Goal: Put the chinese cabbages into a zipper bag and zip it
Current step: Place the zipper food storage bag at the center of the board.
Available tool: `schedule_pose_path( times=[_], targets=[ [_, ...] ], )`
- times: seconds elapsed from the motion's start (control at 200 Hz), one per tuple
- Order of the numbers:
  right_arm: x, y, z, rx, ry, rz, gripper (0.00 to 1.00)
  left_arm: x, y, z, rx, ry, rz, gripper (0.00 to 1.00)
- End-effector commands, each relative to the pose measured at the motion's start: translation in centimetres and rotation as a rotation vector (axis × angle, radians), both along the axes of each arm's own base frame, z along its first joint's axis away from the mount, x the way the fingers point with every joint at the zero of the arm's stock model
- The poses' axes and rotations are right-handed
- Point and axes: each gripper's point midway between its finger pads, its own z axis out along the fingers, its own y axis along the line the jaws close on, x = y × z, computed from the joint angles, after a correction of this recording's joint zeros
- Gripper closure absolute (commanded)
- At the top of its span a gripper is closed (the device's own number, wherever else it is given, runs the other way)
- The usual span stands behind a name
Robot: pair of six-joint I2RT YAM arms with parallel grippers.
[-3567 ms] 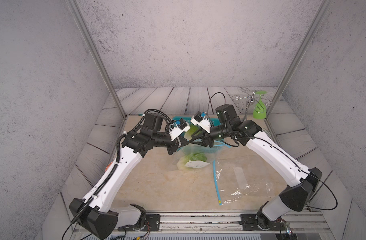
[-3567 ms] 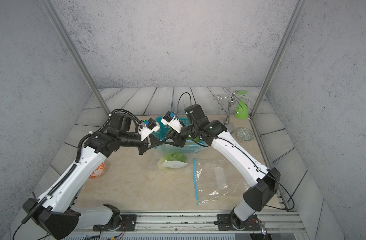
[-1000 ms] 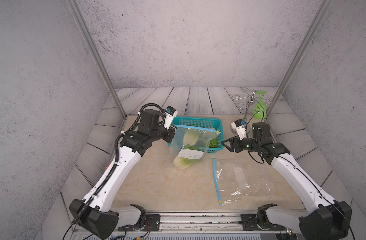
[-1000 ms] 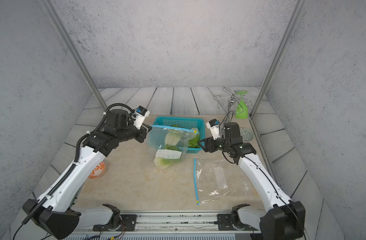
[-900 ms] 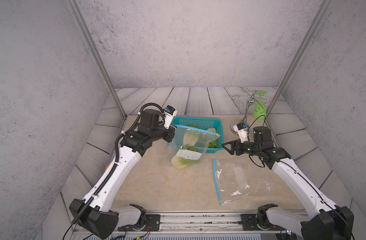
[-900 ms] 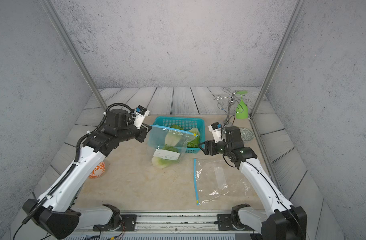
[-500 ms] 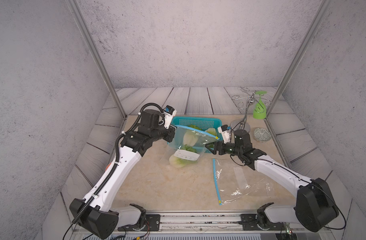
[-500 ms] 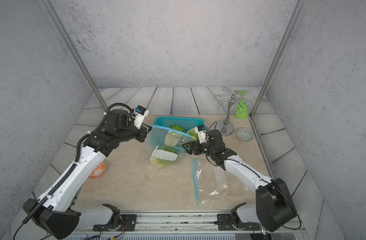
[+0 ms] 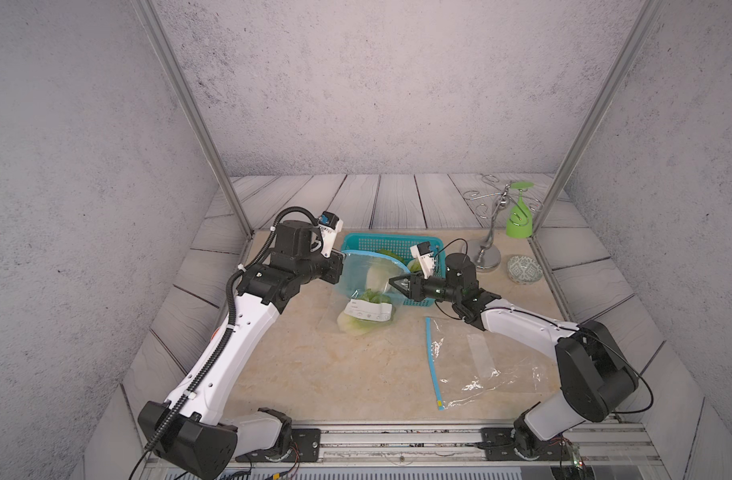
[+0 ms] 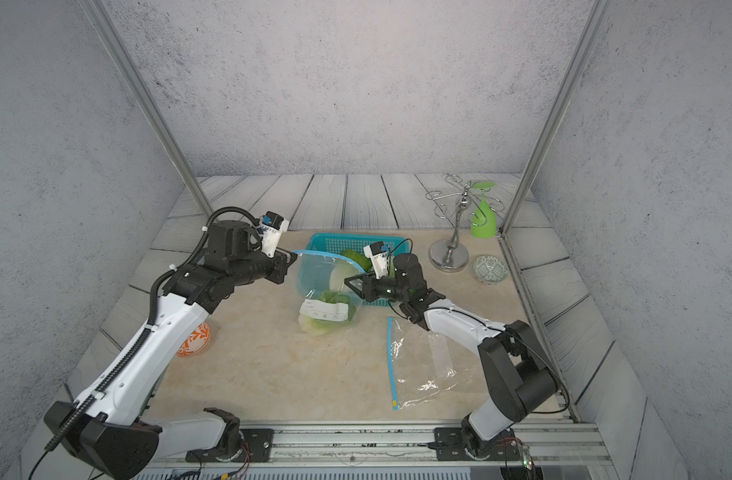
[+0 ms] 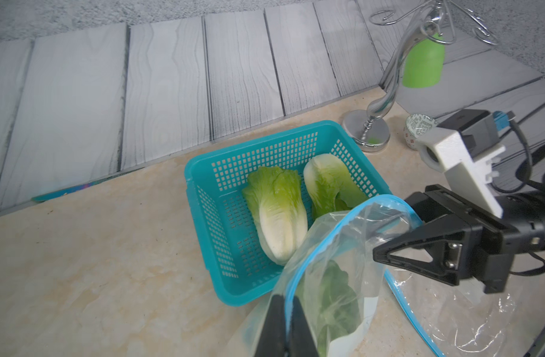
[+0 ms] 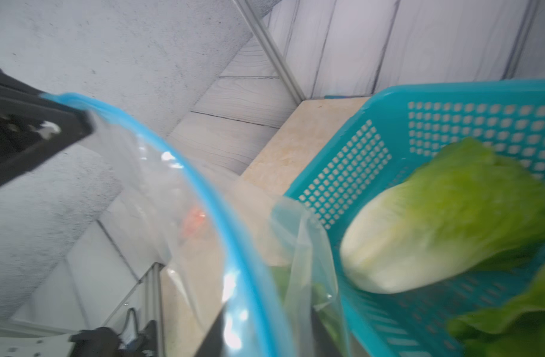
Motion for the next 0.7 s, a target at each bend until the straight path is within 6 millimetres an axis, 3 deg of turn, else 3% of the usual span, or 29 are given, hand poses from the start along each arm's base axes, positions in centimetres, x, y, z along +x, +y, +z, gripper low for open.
schedule_pose_path(
  times=[0.0, 0.13, 0.285, 0.38, 0.465, 0.53, 0.696],
  targets=[
    [-1.8, 3.3, 2.0, 0.030, -0.003, 0.083, 0.81, -0.6, 2.0, 0.4, -0.039, 0.027, 0.105, 1.00],
    [-4.0, 5.8, 3.1, 0.051, 0.052, 0.137, 0.88, -1.5, 4.6, 0.7, -0.035, 0.093, 0.244, 1.00],
    [-10.2, 10.8, 4.1, -0.062, 0.091, 0.363, 0.89, -3.6, 10.2, 2.1, 0.037, 0.085, 0.500, 1.00],
    [-12.3, 12.8, 5.7, 0.030, 0.193, 0.460, 0.90, -4.8, 12.6, 3.3, 0.066, 0.052, 0.611, 1.00],
    [-12.2, 13.8, 7.3, 0.159, 0.261, 0.491, 0.91, -5.2, 14.2, 3.1, 0.089, 0.044, 0.680, 1.00],
    [-11.3, 14.6, 6.4, 0.157, 0.312, 0.474, 0.91, -4.6, 15.0, 1.6, 0.083, 0.087, 0.705, 1.00],
    [-6.4, 15.4, -1.3, -0.108, 0.439, 0.259, 0.93, -0.9, 17.3, -2.8, 0.008, 0.241, 0.772, 1.00]
  ],
)
